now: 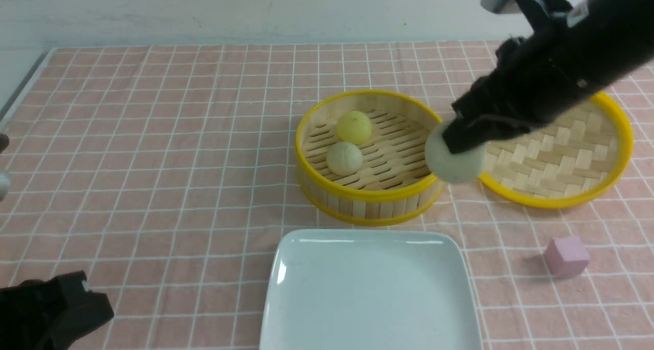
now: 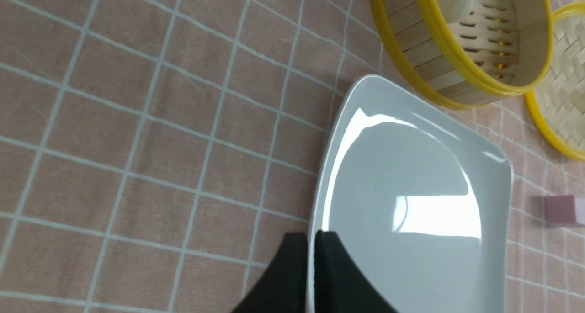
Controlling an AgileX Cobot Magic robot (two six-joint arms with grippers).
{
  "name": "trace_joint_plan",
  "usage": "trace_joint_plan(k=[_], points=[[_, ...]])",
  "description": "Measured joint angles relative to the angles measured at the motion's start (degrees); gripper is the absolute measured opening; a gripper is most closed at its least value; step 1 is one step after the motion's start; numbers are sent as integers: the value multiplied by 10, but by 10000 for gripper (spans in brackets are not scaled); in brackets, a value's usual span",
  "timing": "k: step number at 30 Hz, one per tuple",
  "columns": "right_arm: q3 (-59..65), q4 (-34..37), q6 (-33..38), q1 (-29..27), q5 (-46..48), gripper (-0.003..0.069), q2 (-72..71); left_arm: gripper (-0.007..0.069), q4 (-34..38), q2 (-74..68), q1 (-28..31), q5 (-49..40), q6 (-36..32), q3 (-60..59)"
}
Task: Put the steamed buns into the plate on the pink tablecloth.
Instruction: 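Move the steamed bun from the bamboo steamer onto the white plate with the right gripper, then reach into the bamboo steamer and grasp a bun with the left gripper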
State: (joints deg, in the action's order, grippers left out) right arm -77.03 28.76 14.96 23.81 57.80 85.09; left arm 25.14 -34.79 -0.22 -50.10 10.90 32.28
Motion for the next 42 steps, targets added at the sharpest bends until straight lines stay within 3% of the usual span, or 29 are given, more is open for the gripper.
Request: trace_joint_plan(k=[6,10,14,22,25,28,31,34,35,39,42], points=[[163,43,43,78,-109,22,-34,59,-10,0,0,-3,-12,0],[213,52,73,136,-205,22,-2,64,-11,0,0,-4,-13,0],[221,41,80,155,-254,27,39,68,-12,0,0,-5,-14,0],[221,-13,64,158,-331,142,130,75,-24,0,0,-14,-14,0],[220,-19,40,158,-339,271,140,77,-27,0,0,-14,-14,0],[214,-25,25,154,-324,336,138,82,-27,0,0,-14,-13,0],[192,-49,-12,131,-234,454,113,90,-28,0,0,-16,12,0],[167,-74,-36,99,-170,492,75,95,-29,0,0,-21,25,0],[151,-92,-46,74,-109,500,39,97,-30,0,0,-24,28,0],[139,-125,-54,27,-30,447,-46,97,-32,-13,0,-21,30,8],[138,-138,-58,-6,30,279,-137,75,-24,-56,0,-19,17,39]])
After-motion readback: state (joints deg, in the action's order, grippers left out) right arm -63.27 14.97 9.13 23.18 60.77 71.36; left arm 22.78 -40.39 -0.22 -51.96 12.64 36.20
